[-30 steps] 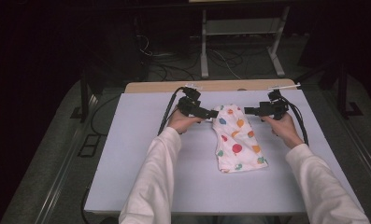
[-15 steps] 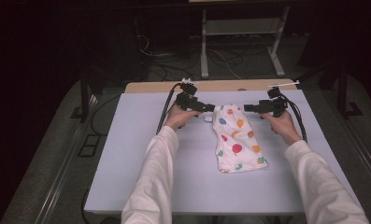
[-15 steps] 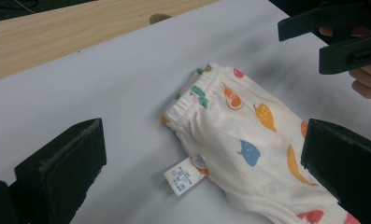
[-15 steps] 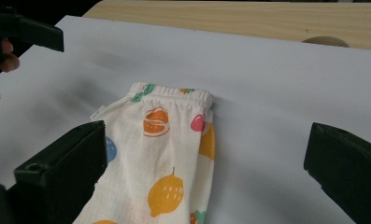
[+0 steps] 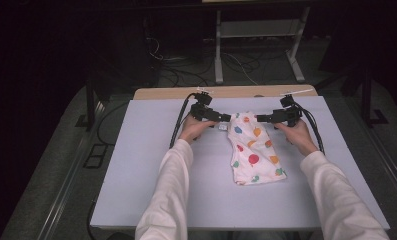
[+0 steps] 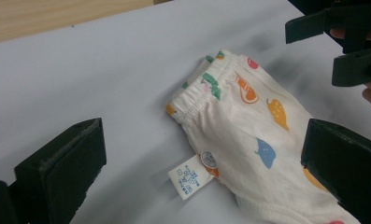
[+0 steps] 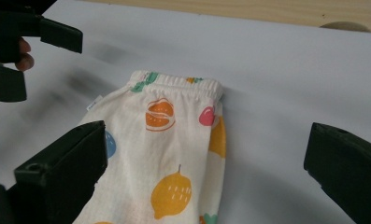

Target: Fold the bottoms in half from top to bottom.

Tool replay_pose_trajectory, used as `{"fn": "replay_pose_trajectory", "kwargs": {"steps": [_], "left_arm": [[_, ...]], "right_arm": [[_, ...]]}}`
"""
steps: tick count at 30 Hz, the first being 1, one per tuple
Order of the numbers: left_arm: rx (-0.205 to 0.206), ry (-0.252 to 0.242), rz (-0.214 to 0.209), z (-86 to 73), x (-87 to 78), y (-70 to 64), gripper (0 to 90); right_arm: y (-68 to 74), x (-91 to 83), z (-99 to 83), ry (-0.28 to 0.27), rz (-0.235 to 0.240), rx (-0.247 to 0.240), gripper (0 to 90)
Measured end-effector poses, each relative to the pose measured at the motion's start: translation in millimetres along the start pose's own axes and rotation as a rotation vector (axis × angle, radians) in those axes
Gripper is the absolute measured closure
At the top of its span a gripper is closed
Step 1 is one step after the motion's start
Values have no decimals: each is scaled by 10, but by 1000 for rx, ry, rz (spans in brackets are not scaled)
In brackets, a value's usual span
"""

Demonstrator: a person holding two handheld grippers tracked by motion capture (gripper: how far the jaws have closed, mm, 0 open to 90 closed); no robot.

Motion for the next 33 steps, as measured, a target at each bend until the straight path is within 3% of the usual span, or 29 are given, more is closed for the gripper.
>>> {"fn": "replay_pose_trajectory", "kwargs": {"steps": [5,11,15,20,26,33], "left_arm": [[-13,14,-4,-64,78,20,0],[-21,3,22,-89,124,53,1],[-33,-6,35,-108,145,75,69],[-58,-1,16,-134,187,62,122],[-59,23,18,-168,222,56,188],[-55,41,9,-204,260,48,276]], "right_arm": [[-8,19,-17,6,-9,-11,0],[-42,65,-28,-3,-11,16,0],[-51,101,-17,0,-12,28,31],[-35,123,34,4,-14,33,60],[-49,129,77,5,-18,39,138],[-90,173,22,33,-31,45,158]]}}
Point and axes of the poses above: each handheld gripper's, and its own axes: x roughly forward along the jaws, z roughly out of its top, y roughly to its left, the point moved 3 cm from there along x, roughly forward along the jaws, and after that the axes turned 14 degrees about -y, right-handed, at the moved point
